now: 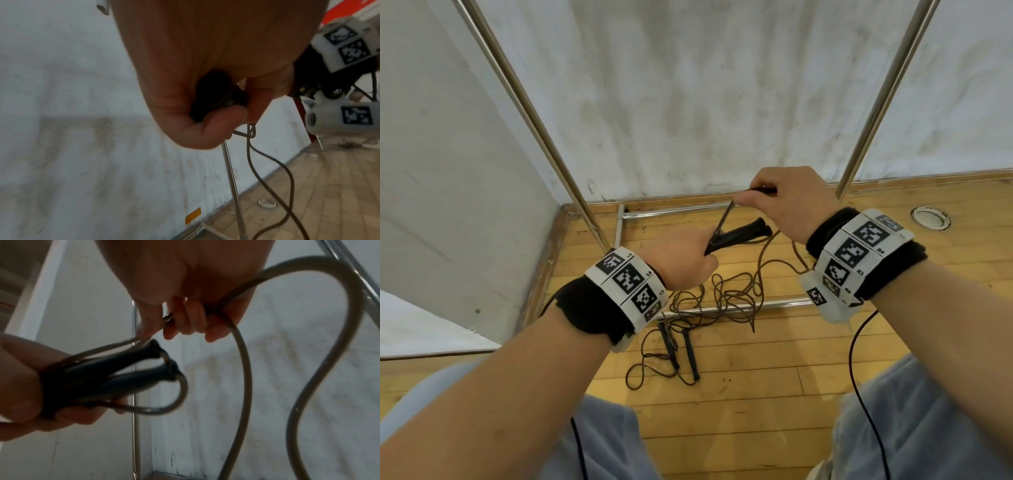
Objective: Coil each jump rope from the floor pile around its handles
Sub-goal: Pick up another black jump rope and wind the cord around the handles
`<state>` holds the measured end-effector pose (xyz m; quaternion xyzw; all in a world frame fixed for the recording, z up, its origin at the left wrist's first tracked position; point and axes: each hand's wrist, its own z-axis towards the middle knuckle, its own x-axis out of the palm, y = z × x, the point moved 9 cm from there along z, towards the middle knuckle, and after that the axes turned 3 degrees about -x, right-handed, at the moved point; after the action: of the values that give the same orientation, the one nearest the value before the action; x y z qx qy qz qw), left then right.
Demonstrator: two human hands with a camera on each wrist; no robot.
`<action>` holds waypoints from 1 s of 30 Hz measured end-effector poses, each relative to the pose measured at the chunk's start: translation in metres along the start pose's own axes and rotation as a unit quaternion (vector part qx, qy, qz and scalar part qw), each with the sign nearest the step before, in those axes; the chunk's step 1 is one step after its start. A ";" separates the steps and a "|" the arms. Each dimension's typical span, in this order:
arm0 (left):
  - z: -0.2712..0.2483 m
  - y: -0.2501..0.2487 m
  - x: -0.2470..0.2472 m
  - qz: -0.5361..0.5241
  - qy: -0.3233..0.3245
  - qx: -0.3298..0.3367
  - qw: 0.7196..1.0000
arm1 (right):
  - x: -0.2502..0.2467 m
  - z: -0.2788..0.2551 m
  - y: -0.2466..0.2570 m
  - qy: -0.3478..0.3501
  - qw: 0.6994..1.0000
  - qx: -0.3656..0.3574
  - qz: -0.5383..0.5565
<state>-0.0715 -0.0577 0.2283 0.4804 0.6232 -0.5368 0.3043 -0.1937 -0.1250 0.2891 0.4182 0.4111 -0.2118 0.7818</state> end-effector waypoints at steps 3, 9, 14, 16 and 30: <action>-0.006 -0.004 -0.008 -0.080 0.018 0.020 0.996 | 0.005 0.002 -0.014 0.052 0.995 0.031 0.075; -0.009 -0.004 -0.040 -0.372 -0.041 0.023 0.927 | 0.016 0.002 -0.022 0.084 0.972 0.076 0.206; -0.008 0.009 -0.051 -0.425 -0.141 -0.010 0.894 | 0.034 -0.013 -0.002 0.078 0.984 0.056 0.148; -0.008 0.016 -0.056 -0.415 -0.185 -0.016 0.891 | 0.042 -0.020 0.011 0.102 0.987 0.038 0.121; -0.003 0.035 -0.058 -0.184 -0.315 -0.076 0.928 | 0.050 -0.035 0.072 0.156 0.984 -0.049 0.066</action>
<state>-0.0185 -0.0724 0.2679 0.1387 0.6118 -0.6580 0.4166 -0.1325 -0.0551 0.2716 0.4338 0.5088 -0.0715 0.7402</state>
